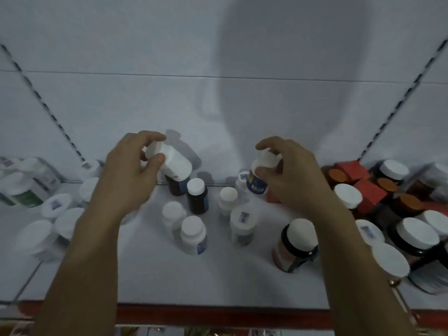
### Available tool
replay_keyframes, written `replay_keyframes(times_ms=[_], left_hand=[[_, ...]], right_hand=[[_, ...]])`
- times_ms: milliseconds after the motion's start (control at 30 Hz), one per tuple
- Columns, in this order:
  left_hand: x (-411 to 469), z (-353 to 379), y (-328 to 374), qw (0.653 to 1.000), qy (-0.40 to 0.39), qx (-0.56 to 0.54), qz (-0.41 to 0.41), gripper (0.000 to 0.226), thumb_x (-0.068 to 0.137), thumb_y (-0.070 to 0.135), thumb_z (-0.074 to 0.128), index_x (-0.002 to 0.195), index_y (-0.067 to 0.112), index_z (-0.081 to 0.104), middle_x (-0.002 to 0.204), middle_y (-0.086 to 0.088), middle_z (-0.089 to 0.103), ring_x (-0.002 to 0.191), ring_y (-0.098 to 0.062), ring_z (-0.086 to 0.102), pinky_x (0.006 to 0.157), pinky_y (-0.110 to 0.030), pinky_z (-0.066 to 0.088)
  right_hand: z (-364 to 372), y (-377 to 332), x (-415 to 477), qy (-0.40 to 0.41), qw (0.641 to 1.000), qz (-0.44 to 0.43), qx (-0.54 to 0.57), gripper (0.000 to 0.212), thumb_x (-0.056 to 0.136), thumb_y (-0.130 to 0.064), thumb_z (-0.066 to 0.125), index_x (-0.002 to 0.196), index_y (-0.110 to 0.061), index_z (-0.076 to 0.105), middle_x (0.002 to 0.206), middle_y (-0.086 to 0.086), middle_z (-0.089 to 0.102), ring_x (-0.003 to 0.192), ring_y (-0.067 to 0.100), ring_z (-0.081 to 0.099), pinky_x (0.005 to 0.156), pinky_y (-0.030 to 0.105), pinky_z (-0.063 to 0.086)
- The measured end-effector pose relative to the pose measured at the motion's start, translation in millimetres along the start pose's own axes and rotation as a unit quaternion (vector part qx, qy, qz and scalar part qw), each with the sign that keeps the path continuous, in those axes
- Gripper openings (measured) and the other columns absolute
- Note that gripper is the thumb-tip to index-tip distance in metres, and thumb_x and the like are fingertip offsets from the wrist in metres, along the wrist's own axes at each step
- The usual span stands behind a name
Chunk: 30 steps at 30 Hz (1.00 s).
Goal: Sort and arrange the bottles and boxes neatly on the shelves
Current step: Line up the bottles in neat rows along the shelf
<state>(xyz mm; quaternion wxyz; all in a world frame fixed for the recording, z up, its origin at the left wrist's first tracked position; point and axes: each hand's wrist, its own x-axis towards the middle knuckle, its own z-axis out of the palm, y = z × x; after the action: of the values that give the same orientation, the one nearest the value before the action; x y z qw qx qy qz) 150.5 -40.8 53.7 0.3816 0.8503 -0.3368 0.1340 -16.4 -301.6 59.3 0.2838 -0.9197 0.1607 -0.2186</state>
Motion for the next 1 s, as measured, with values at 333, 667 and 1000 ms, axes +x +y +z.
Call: replay_keyframes(times_ms=[333,667,1000], left_hand=[[-64,-141,-114,0.974,0.150,0.070,-0.152,0.031,0.096,0.021,0.062,0.117,0.044,0.058,0.113,0.013,0.056,0.084,0.010,0.057,0.070,-0.016,0.040],[-101,-224,-233,0.970,0.115,0.098,-0.188,0.028,0.096,0.021,0.064,0.123,0.029,0.063,0.117,0.011,0.059,0.089,-0.001,0.051,0.076,-0.012,0.039],[-66,-209,-292,0.994,-0.089,0.036,-0.047,0.029,0.096,0.023,0.065,0.124,0.032,0.060,0.116,0.015,0.057,0.100,-0.003,0.054,0.083,-0.021,0.045]], right_hand=[[108,-133,47,-0.026,0.984,-0.129,0.121,0.040,0.083,-0.017,0.077,0.118,-0.031,0.062,0.105,-0.012,0.064,0.079,-0.006,0.055,0.073,0.000,0.035],[248,-273,94,-0.101,0.970,-0.203,0.084,0.043,0.094,-0.017,0.068,0.135,-0.019,0.058,0.128,0.002,0.058,0.099,0.011,0.060,0.095,0.014,0.040],[360,-316,122,-0.197,0.945,-0.150,-0.212,0.029,0.088,-0.007,0.069,0.115,-0.003,0.059,0.117,0.016,0.059,0.107,0.030,0.059,0.084,0.033,0.047]])
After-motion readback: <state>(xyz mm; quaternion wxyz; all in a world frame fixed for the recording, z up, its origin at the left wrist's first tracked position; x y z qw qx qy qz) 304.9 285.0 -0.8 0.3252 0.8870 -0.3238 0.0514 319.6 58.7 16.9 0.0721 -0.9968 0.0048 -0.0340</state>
